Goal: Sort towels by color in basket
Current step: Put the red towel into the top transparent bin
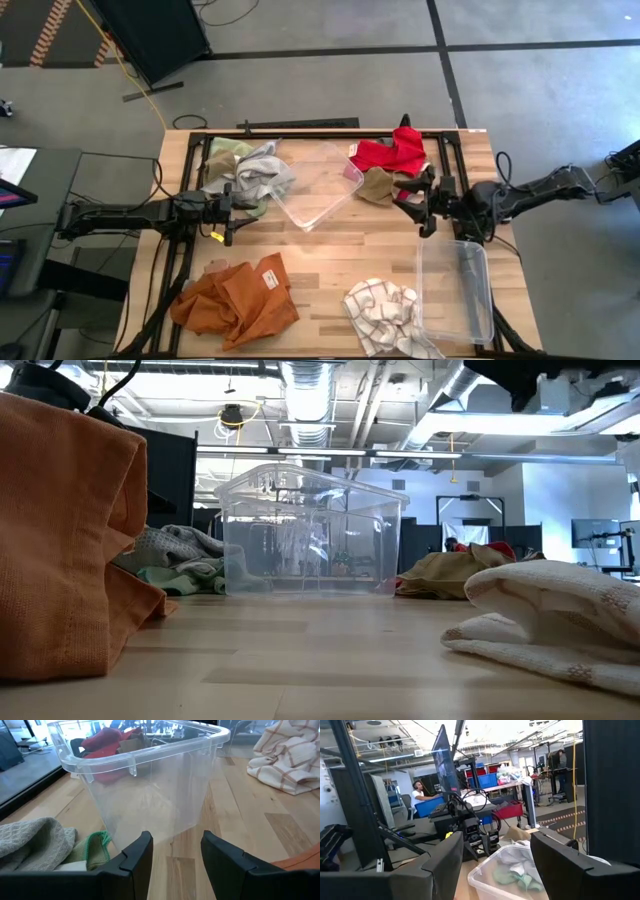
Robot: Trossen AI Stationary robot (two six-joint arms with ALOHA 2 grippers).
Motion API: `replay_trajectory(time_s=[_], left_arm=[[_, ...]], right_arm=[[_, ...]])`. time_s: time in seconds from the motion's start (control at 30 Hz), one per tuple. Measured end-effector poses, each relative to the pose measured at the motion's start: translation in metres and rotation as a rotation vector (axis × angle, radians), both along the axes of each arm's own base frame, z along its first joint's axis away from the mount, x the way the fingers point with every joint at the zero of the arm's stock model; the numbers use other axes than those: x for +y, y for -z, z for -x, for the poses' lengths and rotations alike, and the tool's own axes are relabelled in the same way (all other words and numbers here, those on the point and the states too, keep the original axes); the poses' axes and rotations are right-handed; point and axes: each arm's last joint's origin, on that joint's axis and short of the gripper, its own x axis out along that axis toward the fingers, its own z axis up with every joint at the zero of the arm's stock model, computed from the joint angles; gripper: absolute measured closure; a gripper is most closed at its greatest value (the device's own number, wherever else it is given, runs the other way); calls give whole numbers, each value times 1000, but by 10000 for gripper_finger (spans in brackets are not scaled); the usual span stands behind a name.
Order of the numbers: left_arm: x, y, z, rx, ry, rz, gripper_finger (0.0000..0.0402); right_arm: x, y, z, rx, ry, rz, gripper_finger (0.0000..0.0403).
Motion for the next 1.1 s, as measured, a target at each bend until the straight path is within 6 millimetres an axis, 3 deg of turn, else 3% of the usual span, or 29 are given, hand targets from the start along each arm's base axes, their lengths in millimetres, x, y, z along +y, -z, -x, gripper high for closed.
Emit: replay_trajectory(time_s=[1.1], left_arm=[[0, 0, 0, -1, 0, 0, 242]], right_arm=[[17, -24, -49, 121, -126, 54, 143]])
